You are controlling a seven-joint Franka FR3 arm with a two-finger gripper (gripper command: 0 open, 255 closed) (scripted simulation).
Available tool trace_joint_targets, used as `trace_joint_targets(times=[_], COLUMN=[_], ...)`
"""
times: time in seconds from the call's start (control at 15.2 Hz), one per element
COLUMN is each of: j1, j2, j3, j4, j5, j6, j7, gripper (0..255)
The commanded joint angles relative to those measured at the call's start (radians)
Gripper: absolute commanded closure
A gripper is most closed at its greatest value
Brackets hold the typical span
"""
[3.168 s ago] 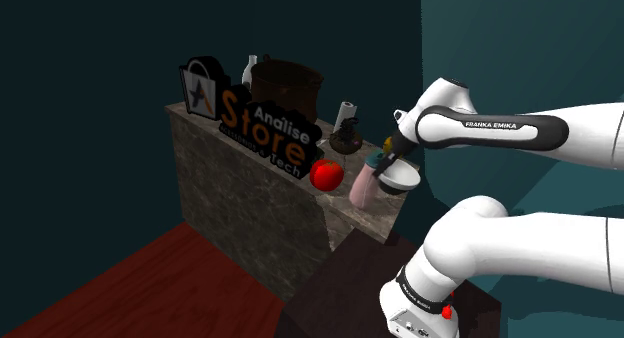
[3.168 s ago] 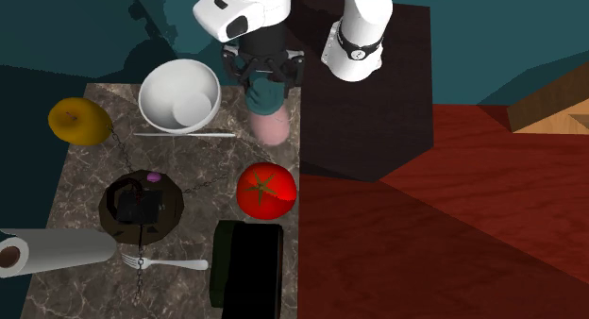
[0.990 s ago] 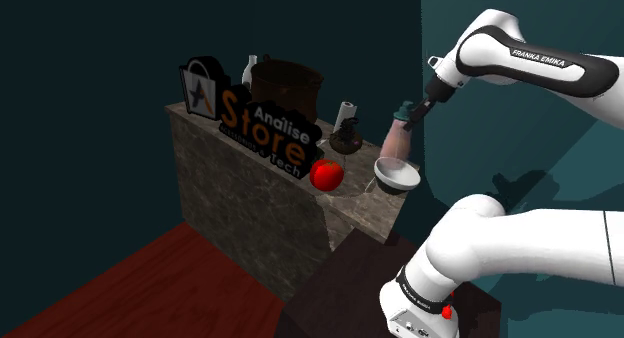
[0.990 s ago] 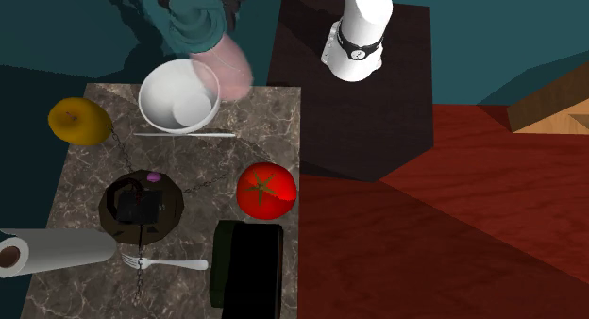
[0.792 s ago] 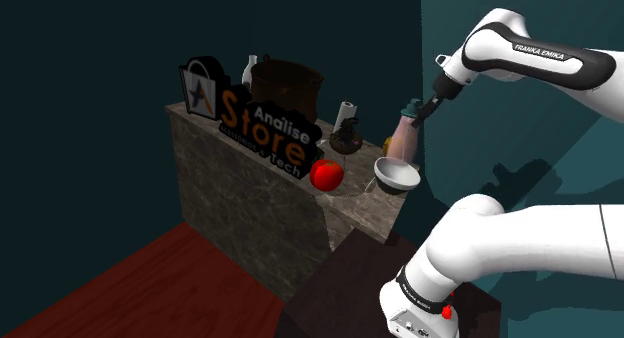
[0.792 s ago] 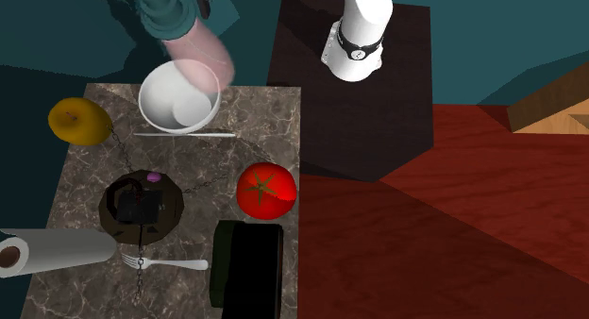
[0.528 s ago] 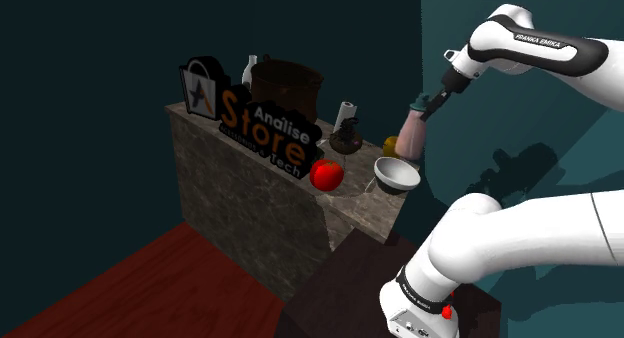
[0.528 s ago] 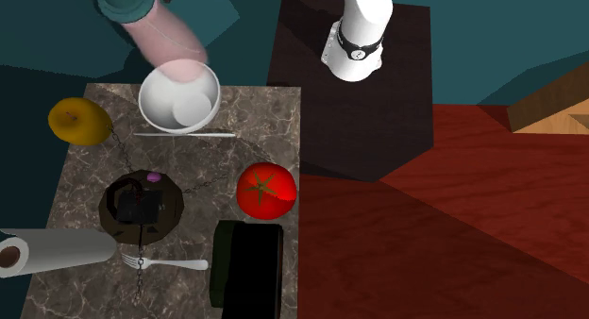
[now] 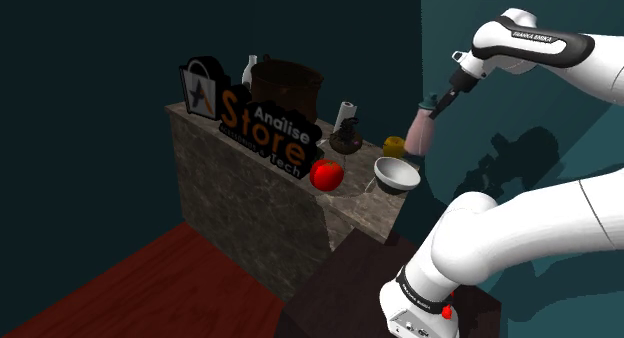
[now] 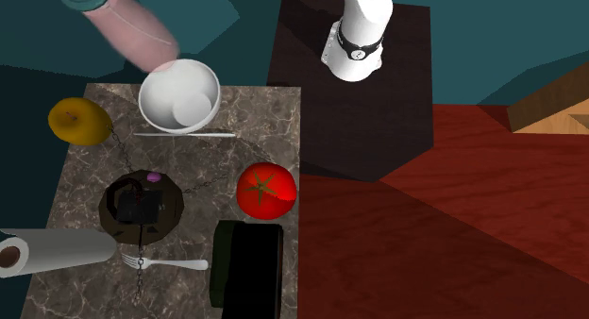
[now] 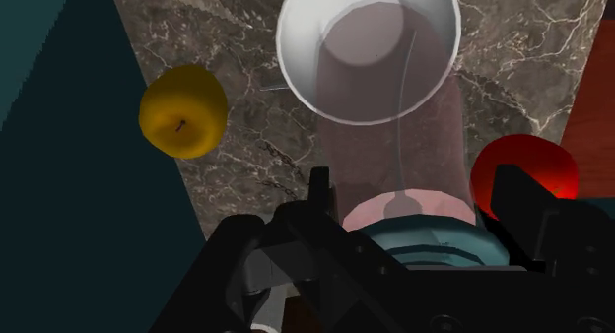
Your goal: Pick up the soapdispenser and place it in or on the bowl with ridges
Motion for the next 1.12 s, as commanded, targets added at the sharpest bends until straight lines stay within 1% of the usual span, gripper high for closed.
trace_joint_targets(times=[0.0,0.53,1.06], j1=[-0.002,-0.007,-0.001], j2=[-0.001,-0.002,0.013], j3=[-0.011,-0.051,-0.105], j4=[-0.026,-0.124,-0.21], j5=[-0.006,-0.028,-0.048], j6=[0.027,0.129,0.235], j7=[-0.003,-0.007,-0.016], gripper=[255,255,255])
